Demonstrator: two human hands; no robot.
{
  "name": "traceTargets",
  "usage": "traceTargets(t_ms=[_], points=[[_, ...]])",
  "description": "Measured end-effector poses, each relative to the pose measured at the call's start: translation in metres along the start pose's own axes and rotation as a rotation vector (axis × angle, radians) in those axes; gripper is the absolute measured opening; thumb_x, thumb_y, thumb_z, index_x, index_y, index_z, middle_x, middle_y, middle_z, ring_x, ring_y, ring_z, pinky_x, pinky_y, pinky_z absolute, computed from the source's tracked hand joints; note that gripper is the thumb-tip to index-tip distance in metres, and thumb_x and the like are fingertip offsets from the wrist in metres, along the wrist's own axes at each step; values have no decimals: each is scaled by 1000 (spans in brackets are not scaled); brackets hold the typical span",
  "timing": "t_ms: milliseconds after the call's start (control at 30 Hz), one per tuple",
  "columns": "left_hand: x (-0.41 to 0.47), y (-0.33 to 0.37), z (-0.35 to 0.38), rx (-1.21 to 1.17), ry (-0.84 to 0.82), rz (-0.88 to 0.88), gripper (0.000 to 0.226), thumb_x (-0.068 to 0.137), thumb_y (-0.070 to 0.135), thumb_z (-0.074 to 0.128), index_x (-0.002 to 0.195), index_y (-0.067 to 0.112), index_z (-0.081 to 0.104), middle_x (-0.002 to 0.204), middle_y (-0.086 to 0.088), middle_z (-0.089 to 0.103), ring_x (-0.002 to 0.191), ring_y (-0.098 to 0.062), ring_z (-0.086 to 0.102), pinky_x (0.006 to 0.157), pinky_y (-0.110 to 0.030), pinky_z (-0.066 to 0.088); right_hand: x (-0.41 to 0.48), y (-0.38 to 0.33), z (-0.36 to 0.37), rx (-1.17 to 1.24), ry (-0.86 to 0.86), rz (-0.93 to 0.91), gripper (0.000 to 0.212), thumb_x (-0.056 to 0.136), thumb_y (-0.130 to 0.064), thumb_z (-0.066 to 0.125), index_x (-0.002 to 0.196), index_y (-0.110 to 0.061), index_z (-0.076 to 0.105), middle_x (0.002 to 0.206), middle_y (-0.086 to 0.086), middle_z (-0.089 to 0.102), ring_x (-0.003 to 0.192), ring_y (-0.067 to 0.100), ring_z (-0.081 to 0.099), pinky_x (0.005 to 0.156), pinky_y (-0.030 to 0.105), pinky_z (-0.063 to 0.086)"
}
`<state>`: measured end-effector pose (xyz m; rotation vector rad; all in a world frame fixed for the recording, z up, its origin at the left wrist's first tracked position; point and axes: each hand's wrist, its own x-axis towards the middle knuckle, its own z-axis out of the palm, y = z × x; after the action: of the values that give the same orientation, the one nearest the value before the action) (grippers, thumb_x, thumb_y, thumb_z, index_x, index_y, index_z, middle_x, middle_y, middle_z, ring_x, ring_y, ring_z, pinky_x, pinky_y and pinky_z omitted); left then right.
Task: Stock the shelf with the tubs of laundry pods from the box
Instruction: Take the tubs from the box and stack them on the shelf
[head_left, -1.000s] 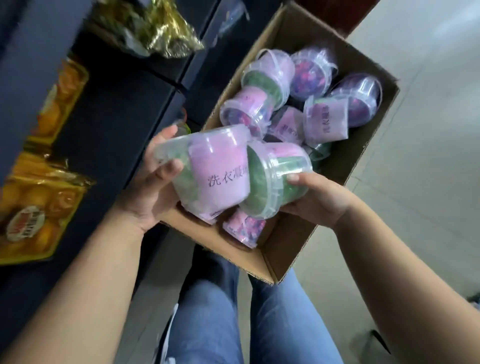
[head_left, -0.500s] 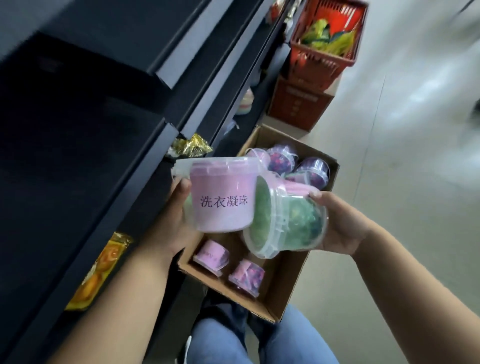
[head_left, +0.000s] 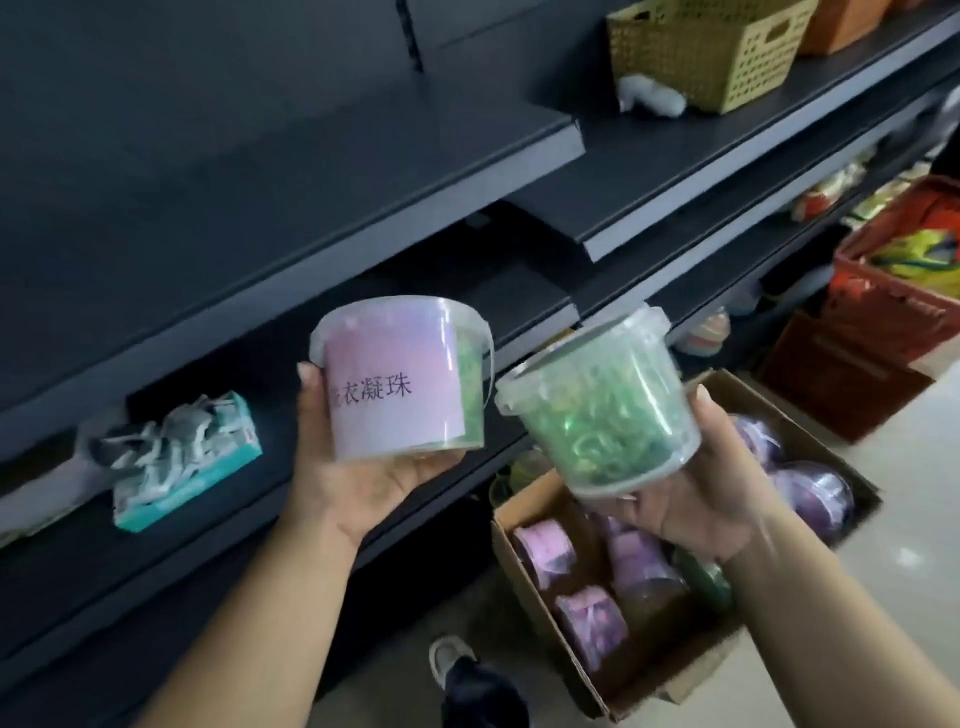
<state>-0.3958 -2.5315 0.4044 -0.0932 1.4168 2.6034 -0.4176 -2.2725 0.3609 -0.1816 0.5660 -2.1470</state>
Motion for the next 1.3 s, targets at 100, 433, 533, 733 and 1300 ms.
traceTargets(t_ms=[100, 433, 533, 733, 1300], points=[[-47, 30, -11, -43, 81, 138, 87, 39, 70, 75, 109, 20, 66, 110, -14, 65, 94, -35, 66, 68, -50, 56, 31, 10, 35, -128, -34, 36, 66, 82, -42, 64, 138, -16, 42, 137, 15, 49, 126, 31, 47, 110, 42, 34], [-157, 141, -80, 27, 498, 616, 79, 34, 69, 77, 102, 30, 68, 105, -2, 69, 93, -23, 67, 75, -45, 53, 155, 68, 183, -624, -179, 55, 97, 18, -45, 92, 107, -20, 61, 103, -1, 72, 93, 13, 68, 90, 34, 48], [-175, 181, -118, 102, 636, 701, 82, 34, 70, 77, 104, 29, 67, 106, 0, 70, 97, -19, 67, 84, -44, 50, 203, 102, 229, -739, -128, -60, 92, 21, -42, 88, 106, -25, 58, 95, -13, 73, 87, 0, 68, 78, 21, 49], [-190, 245, -207, 498, 1014, 735, 72, 77, 29, 71, 136, 21, 30, 129, -2, 47, 107, -11, 52, 96, -28, 39, 304, 151, 276, -1180, 262, -349, 106, 38, -46, 83, 129, -14, 39, 117, -3, 58, 107, 15, 57, 84, 29, 49], [-195, 259, -274, 863, 981, 349, 96, 77, 28, 72, 147, 22, 7, 139, -4, 38, 123, -15, 41, 99, -29, 35, 347, 157, 276, -1417, 287, -301, 104, 63, -25, 84, 141, -22, 15, 144, 1, 35, 129, 16, 38, 104, 27, 31]])
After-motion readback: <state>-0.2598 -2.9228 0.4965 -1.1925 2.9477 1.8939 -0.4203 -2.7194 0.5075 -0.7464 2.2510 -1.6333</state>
